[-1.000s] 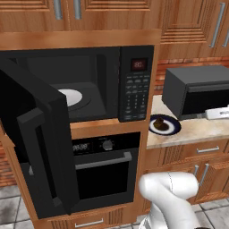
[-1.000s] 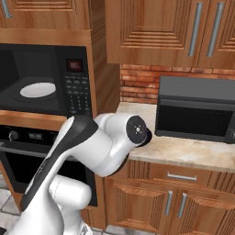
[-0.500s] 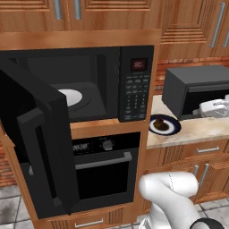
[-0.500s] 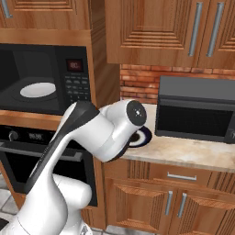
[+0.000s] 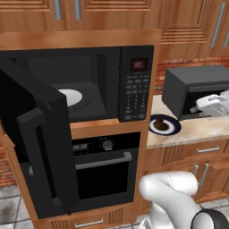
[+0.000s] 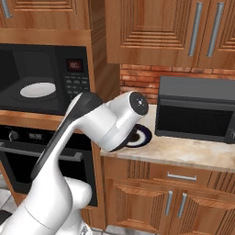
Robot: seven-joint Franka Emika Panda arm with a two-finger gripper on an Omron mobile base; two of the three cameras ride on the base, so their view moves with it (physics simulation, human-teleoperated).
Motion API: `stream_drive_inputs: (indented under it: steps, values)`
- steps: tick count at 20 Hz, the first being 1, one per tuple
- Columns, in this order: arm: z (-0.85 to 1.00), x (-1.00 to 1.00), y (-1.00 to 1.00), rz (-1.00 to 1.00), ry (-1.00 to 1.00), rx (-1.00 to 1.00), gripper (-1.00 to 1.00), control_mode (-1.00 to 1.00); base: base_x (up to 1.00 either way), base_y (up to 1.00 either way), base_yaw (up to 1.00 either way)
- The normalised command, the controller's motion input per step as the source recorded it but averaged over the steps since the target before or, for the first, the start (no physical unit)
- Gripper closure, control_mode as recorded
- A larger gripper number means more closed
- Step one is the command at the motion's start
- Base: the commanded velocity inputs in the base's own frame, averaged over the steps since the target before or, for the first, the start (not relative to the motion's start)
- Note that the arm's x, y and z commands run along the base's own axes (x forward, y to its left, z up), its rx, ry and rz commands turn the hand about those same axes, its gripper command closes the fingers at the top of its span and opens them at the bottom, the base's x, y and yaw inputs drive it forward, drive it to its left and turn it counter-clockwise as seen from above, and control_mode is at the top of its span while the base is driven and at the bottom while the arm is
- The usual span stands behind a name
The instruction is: Pick the sweet potato from the counter and place it in the microwave. Then turn on the microwave.
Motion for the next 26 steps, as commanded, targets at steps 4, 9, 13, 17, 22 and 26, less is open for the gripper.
stream_drive_inputs:
  steps: [4,9,13,17,22,26]
  values:
    - [-0.09,0.24,-0.02,-0.04,0.11,0.0,-1.0,-1.0,0.0,0.0,0.0]
    - [-0.07,0.25,0.0,-0.07,0.11,0.0,-1.0,-1.0,0.0,0.0,0.0]
    - [-0.02,0.24,-0.01,-0.08,0.12,0.0,-1.0,-1.0,0.0,0.0,0.0]
    - [-0.06,0.24,-0.03,-0.08,0.11,0.0,-1.0,-1.0,0.0,0.0,0.0]
    - [-0.1,0.23,-0.09,-0.08,0.07,0.0,-1.0,-1.0,0.0,0.0,0.0]
    - [-0.14,0.24,-0.07,-0.08,0.02,0.0,-1.0,-1.0,0.0,0.0,0.0]
